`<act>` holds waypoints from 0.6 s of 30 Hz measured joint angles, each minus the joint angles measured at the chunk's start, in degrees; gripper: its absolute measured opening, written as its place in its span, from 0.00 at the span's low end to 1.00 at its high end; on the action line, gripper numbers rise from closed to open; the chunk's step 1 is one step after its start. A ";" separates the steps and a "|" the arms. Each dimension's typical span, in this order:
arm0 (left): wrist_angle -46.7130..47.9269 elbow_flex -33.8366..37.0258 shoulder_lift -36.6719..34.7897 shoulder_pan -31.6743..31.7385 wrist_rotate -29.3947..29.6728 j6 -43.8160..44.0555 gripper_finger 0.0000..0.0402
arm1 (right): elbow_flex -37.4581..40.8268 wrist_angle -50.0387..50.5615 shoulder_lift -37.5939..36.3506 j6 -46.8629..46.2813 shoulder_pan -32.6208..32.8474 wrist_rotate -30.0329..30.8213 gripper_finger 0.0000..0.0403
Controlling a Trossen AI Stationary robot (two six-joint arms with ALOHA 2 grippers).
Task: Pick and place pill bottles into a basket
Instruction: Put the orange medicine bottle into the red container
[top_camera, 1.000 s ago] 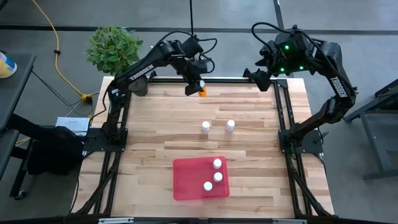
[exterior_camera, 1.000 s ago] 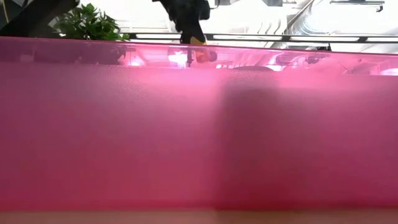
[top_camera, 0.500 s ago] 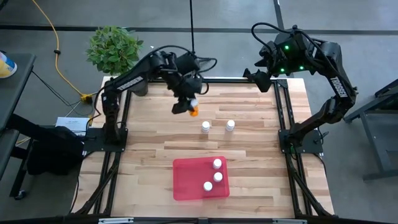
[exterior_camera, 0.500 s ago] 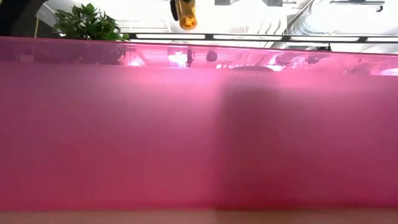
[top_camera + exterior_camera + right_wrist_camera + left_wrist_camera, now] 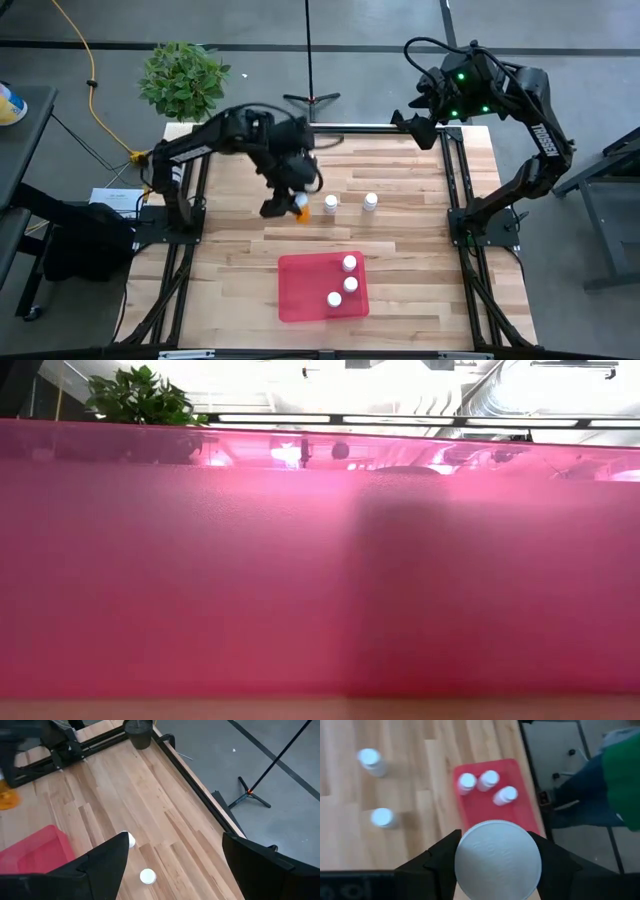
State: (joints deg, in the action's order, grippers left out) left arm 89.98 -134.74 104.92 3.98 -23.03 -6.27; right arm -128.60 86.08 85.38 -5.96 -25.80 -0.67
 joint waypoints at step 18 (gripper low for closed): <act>-7.98 4.51 2.86 -21.44 14.48 15.34 0.64 | 0.00 -0.02 0.00 1.93 0.00 -3.92 0.77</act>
State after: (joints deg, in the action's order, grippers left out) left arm 82.00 -130.23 107.78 -17.46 -8.54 9.07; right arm -128.60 86.06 85.38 -4.03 -25.80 -4.60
